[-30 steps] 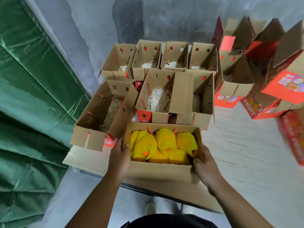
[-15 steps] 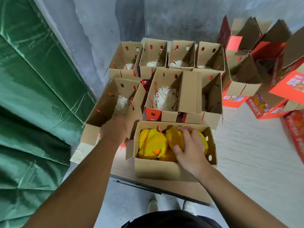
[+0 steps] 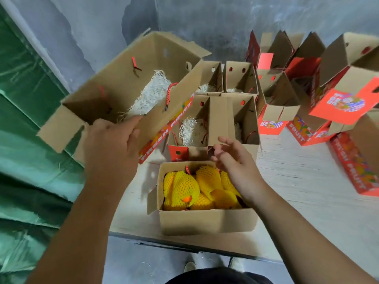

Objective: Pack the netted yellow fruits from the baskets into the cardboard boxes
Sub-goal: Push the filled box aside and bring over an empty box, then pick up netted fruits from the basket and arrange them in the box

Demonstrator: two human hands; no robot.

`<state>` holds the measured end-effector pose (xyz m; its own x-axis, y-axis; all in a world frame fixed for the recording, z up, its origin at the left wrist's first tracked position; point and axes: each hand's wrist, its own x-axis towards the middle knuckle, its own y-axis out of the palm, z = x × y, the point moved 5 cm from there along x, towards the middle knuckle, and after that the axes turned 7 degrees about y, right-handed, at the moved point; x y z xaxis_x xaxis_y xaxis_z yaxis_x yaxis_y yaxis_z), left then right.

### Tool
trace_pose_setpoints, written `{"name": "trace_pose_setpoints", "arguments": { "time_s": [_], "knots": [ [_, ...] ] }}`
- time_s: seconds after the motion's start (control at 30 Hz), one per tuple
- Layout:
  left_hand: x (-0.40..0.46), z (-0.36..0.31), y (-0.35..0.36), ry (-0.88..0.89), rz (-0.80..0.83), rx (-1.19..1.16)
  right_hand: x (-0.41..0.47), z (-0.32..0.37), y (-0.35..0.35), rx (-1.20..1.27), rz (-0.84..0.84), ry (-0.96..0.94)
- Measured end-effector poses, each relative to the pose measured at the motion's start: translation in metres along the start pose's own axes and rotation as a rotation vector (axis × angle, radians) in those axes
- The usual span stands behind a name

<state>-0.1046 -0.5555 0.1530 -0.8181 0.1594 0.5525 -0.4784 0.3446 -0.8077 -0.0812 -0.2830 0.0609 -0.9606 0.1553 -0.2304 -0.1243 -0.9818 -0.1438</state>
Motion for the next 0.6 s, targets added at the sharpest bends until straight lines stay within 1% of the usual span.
{"name": "trace_pose_setpoints", "arguments": {
  "time_s": [0.07, 0.13, 0.2, 0.33, 0.43, 0.53, 0.6],
  "knots": [
    [0.005, -0.036, 0.004, 0.097, -0.030, -0.033, 0.002, 0.014, -0.008, 0.165, 0.064, 0.062],
    [0.009, -0.071, 0.022, 0.163, 0.028, -0.025, 0.003, 0.024, -0.016, 0.278, 0.121, 0.104],
    [0.010, -0.099, 0.041, 0.209, 0.084, -0.080, 0.005, 0.028, -0.028, 0.374, 0.101, 0.131],
    [0.012, -0.146, 0.065, 0.340, 0.055, -0.283, 0.002, 0.013, -0.077, 0.492, -0.104, 0.201],
    [0.013, -0.186, 0.078, 0.503, -0.003, -0.400, -0.011, -0.006, -0.132, 0.575, -0.258, 0.212],
    [0.014, -0.238, 0.099, 0.627, 0.061, -0.516, -0.030, -0.019, -0.195, 0.664, -0.413, 0.210],
    [0.011, -0.278, 0.116, 0.703, 0.093, -0.566, -0.044, -0.029, -0.247, 0.635, -0.528, 0.205]
  ]
}}
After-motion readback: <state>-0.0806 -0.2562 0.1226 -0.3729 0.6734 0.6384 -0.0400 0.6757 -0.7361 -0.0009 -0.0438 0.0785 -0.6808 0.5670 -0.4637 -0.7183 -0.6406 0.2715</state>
